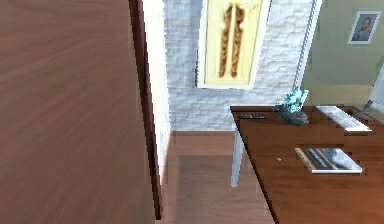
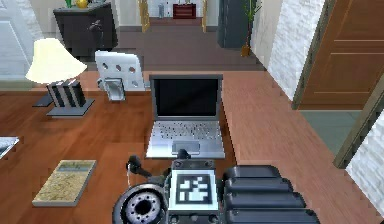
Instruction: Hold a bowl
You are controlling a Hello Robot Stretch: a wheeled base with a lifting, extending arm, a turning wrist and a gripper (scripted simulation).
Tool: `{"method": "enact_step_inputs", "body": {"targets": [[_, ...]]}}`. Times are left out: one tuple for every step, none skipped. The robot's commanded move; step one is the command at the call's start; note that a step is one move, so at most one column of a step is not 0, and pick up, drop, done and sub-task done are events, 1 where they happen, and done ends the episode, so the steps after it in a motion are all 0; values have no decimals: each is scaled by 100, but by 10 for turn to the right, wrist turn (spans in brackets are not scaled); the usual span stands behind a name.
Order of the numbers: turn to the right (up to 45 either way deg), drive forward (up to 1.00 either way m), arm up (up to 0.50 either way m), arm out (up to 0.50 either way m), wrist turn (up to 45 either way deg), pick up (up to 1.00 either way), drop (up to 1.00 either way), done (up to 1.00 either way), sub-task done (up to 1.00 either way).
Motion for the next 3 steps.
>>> {"method": "enact_step_inputs", "body": {"targets": [[0, 0, -26, 0, 0, 0, 0, 0, 0], [0, 0, 0, 0, 0, 100, 0, 0, 0], [0, 0, 10, 0, 0, 0, 0, 0, 0]]}}
